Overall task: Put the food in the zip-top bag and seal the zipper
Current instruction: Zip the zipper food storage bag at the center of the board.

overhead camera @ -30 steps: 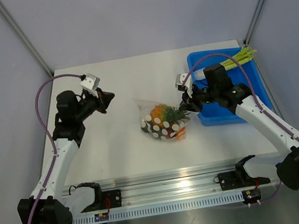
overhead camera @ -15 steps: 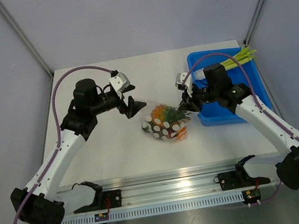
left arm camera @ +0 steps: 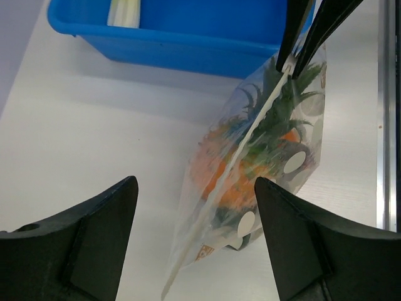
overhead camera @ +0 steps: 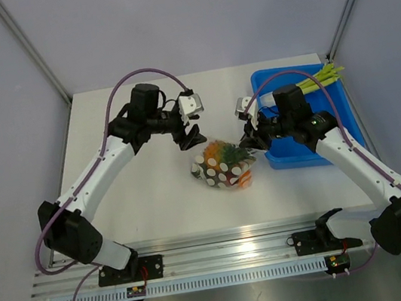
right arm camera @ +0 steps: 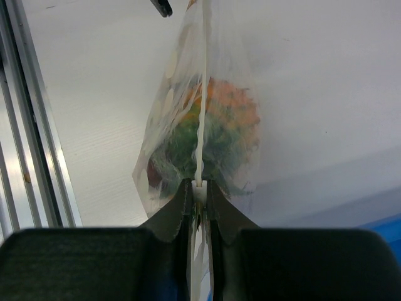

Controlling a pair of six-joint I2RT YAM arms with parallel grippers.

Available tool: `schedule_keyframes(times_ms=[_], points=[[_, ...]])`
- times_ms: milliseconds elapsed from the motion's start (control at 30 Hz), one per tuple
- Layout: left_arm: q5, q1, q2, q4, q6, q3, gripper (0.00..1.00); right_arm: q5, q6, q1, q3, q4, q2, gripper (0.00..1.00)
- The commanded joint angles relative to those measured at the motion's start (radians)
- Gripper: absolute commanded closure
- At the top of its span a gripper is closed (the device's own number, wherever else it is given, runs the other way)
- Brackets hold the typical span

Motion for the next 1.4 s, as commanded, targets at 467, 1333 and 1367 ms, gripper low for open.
schedule_keyframes(times_ms=[467, 1333, 1367], points=[[0.059, -0.075, 0.114, -0.162, 0.099, 0.126, 0.57, -0.052, 0.009, -0.002, 0.043, 0.027, -0.014, 1.0], [-0.114, -0.02, -0.03, 0.029, 0.001, -0.046, 1.0, -0.037, 0.006, -0.003, 0.008, 0.033, -0.033, 1.0], [-0.119, -0.006, -0.047, 0.056, -0.011, -0.061, 1.0, -0.036, 0.006, -0.002, 0.005, 0.033, -0.034, 1.0]])
